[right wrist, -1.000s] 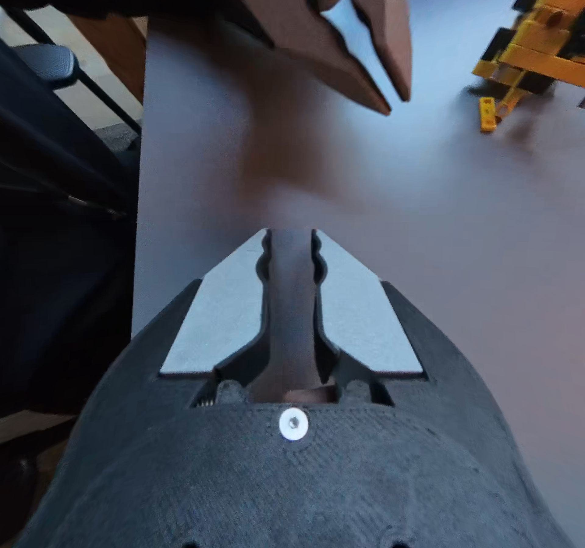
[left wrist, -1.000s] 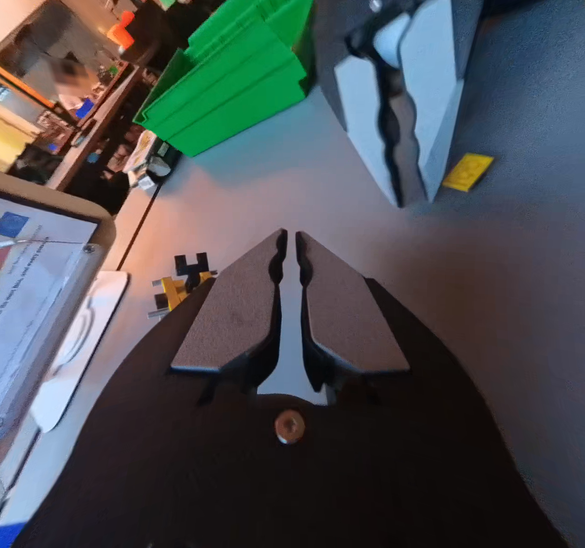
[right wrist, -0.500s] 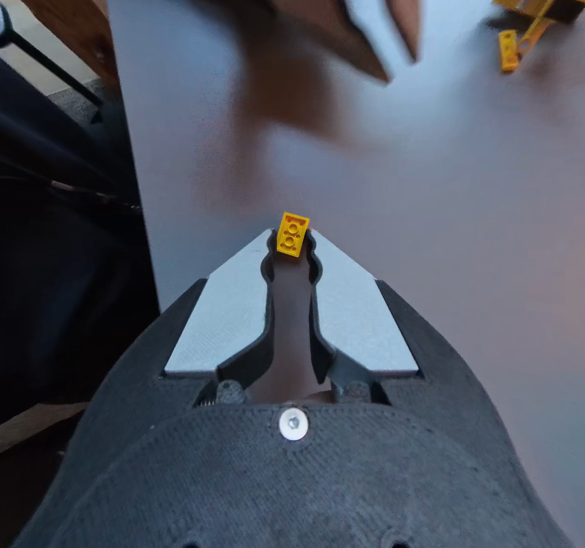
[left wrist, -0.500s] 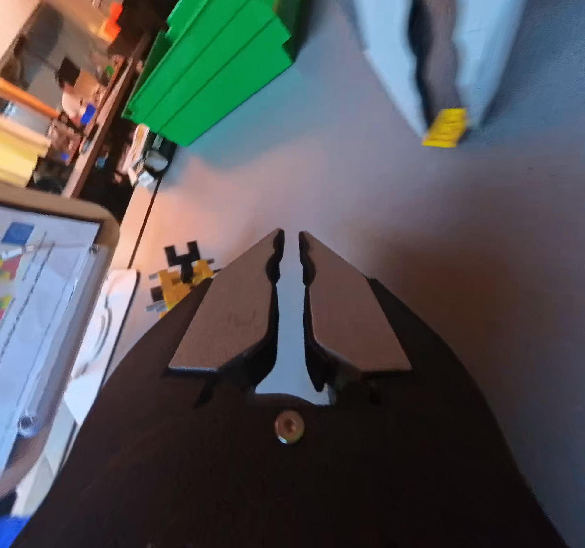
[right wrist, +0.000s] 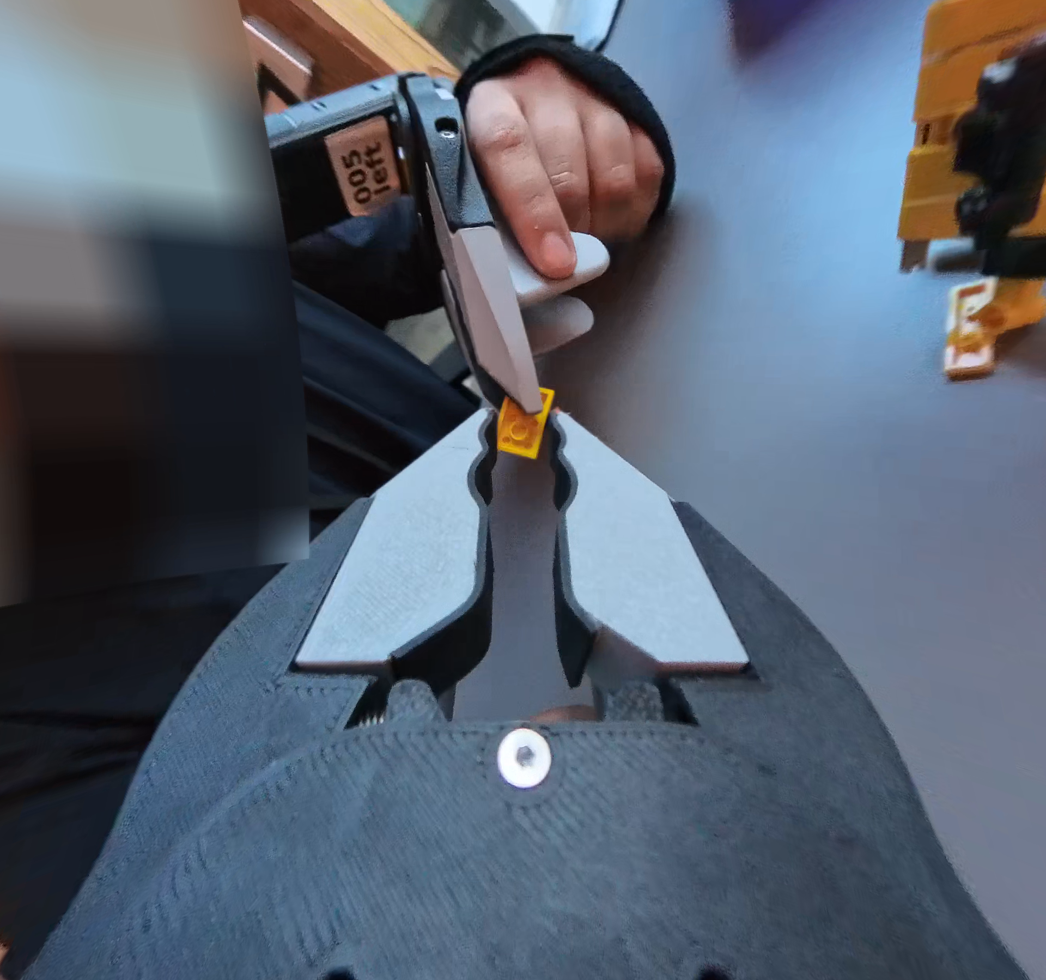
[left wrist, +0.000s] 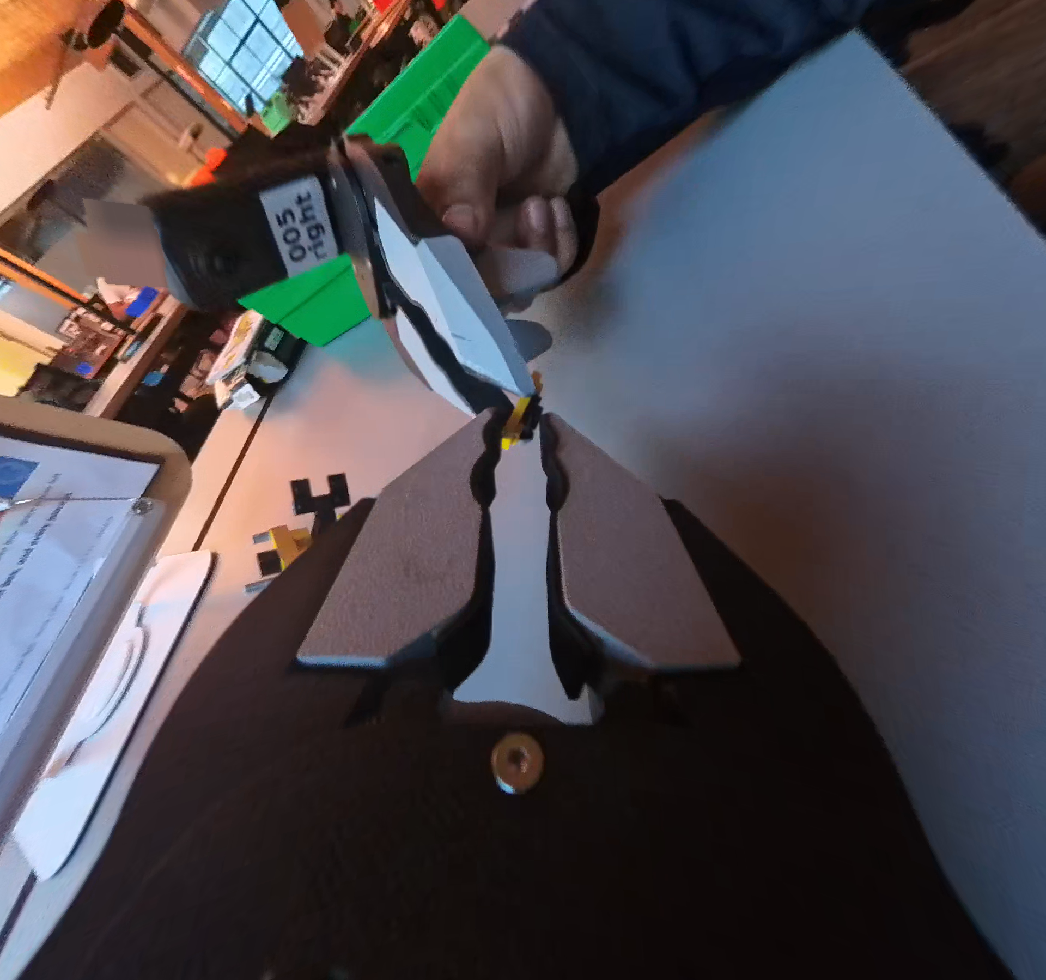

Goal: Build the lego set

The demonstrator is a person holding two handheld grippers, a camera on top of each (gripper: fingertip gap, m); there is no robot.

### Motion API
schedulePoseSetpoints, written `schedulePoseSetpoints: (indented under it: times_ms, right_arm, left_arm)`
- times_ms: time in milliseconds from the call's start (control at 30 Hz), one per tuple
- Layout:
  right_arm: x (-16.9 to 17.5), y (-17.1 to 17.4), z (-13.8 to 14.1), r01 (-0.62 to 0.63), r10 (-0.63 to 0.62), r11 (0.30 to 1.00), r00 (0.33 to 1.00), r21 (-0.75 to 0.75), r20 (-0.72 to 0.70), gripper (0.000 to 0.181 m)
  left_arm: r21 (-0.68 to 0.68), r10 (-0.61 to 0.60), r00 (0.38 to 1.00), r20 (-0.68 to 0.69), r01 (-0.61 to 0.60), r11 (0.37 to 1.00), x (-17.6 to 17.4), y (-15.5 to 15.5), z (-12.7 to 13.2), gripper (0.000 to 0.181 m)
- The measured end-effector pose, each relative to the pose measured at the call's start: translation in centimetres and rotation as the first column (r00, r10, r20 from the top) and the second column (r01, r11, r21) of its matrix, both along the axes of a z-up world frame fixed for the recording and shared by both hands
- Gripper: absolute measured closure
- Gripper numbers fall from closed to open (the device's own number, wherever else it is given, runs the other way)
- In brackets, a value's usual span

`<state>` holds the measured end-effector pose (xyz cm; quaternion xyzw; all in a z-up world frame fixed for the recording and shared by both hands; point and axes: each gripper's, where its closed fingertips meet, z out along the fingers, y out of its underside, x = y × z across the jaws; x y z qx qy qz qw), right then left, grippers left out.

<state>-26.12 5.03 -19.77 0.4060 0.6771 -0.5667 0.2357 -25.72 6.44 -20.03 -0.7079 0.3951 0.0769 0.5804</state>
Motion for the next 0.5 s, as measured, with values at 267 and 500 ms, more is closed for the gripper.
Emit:
schedulePoseSetpoints:
  times_ms: [267, 500]
  right_arm:
    - [0.8, 0.0, 0.2, -0.027, 0.044, 0.987, 0.994, -0.156, 0.101, 0.168]
    - [-1.6, 2.6, 2.9, 0.188, -0.162, 0.981, 0.934, 0.052, -0.317, 0.153]
  left_arm:
    - [-0.081, -0.045, 0.995, 0.087, 0.052, 0.995, 0.9, -0.4, 0.0, 0.178]
    - [-0.386, 0.209, 0.802, 0.559, 0.028, 0.922, -2.2, 0.5, 0.3, 0.178]
